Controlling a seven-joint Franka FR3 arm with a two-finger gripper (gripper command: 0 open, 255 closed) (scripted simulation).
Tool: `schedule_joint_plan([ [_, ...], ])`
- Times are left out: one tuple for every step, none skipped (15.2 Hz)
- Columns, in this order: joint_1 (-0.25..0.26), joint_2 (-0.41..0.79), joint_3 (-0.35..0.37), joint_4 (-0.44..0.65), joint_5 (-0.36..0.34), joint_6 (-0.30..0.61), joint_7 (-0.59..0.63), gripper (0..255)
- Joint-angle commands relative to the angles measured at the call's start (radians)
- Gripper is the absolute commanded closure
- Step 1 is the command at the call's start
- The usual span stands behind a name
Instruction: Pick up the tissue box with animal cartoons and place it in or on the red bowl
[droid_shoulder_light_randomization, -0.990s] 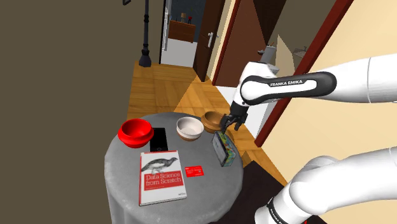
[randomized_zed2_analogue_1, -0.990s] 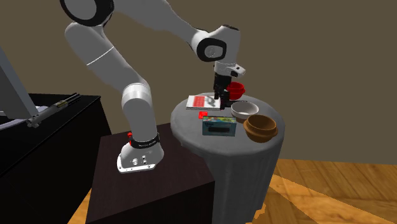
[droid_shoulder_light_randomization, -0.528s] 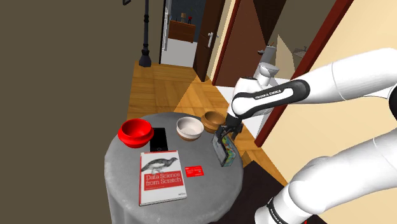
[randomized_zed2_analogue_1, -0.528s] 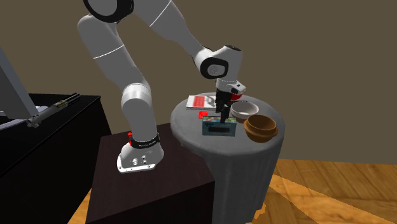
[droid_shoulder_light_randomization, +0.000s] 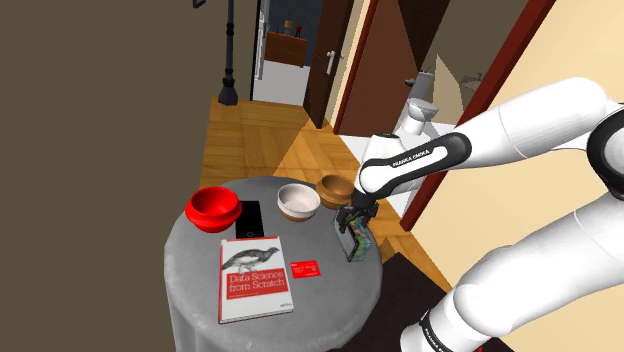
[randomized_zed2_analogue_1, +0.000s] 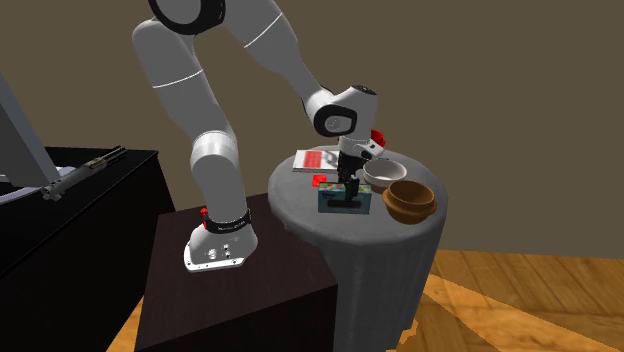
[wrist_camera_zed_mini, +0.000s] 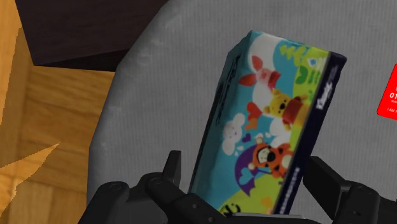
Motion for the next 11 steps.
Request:
schedule_joint_plan([
  [0.0, 0.003, 0.0, 0.0, 0.0, 0.003, 0.0, 0],
  [0.0, 0.003, 0.0, 0.0, 0.0, 0.003, 0.0, 0],
  [0.0, 0.003, 0.0, 0.0, 0.0, 0.003, 0.0, 0],
  [0.0, 0.003, 0.0, 0.0, 0.0, 0.003, 0.0, 0],
  [0.0, 0.003, 0.0, 0.0, 0.0, 0.003, 0.0, 0],
  [0.0, 0.003, 0.0, 0.0, 0.0, 0.003, 0.0, 255],
  [0.0, 0.003, 0.0, 0.0, 0.0, 0.003, 0.0, 255],
  [0.0, 0.003, 0.0, 0.0, 0.0, 0.003, 0.0, 255],
  [0.0, 0.002, 0.0, 0.0, 0.0, 0.003, 0.0, 255],
  [0.0, 0.002, 0.0, 0.0, 0.0, 0.003, 0.0, 255],
  [0.0, 0.003, 0.0, 0.0, 0.0, 0.003, 0.0, 255],
])
